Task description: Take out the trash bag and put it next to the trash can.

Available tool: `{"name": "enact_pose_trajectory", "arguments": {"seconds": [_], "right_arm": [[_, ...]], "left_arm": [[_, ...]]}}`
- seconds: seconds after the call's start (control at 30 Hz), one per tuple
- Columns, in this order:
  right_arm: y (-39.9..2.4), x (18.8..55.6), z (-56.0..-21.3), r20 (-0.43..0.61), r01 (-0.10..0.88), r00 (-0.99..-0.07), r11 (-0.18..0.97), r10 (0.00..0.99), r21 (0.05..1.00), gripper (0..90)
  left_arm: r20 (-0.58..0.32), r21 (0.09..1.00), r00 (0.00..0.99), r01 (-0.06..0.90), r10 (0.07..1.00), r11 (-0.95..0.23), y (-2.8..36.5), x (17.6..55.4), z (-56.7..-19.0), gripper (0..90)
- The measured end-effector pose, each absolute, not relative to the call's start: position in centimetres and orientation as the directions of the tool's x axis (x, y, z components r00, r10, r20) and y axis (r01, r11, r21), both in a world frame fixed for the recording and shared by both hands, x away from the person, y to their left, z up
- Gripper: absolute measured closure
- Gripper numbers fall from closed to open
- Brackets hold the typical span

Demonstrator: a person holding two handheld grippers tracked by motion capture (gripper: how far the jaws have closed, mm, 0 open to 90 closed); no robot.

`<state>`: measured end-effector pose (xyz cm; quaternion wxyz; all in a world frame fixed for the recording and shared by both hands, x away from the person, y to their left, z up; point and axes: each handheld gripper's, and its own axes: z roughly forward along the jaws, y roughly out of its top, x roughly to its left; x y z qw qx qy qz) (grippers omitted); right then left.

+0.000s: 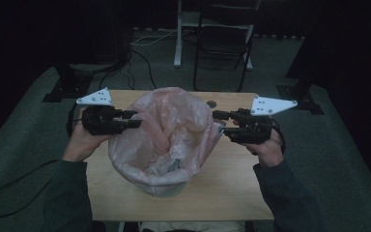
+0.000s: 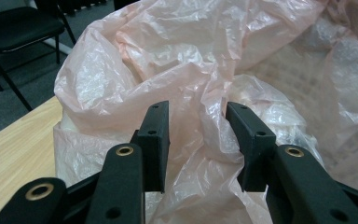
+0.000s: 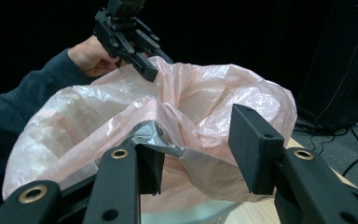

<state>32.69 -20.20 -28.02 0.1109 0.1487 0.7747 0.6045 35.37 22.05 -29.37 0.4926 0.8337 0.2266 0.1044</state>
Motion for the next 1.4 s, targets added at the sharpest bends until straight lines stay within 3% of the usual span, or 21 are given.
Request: {"name": "enact_pose_trajectory", "arguments": {"seconds": [0.1,0.23,0.33,0.43,0.77,1.13,1.4], "right_arm": [[-20.0,33.0,-28.4,0.037,0.129,-0.933,0.235,0.359,0.963,54.5],[-19.1,33.5,-29.9,0.045,0.178,-0.932,0.344,0.360,0.922,48.3],[-18.4,33.5,-30.8,0.038,0.190,-0.934,0.404,0.356,0.895,43.4],[-18.0,33.5,-30.7,0.038,0.186,-0.936,0.401,0.350,0.897,40.7],[-18.1,33.8,-29.1,0.074,0.178,-0.937,0.284,0.340,0.942,37.5],[-14.5,34.3,-29.7,-0.013,0.139,-0.940,0.415,0.342,0.899,33.7],[-12.1,35.5,-29.3,-0.036,0.123,-0.947,0.463,0.319,0.878,30.0]], "left_arm": [[-0.055,0.868,0.876,0.279,0.480,-0.411,22.2,35.3,-29.4,62.1],[-0.042,0.862,0.880,0.271,0.473,-0.429,22.2,35.1,-29.6,65.6],[-0.023,0.875,0.882,0.246,0.470,-0.418,22.3,34.9,-29.4,81.8],[-0.003,0.873,0.880,0.234,0.475,-0.428,22.0,34.7,-28.9,87.2],[-0.026,0.927,0.906,0.180,0.423,-0.329,22.2,34.3,-26.4,87.6],[0.009,0.895,0.940,0.144,0.342,-0.421,18.2,34.9,-25.6,86.4],[0.007,0.906,0.959,0.114,0.282,-0.409,16.7,34.9,-24.4,86.4]]}}
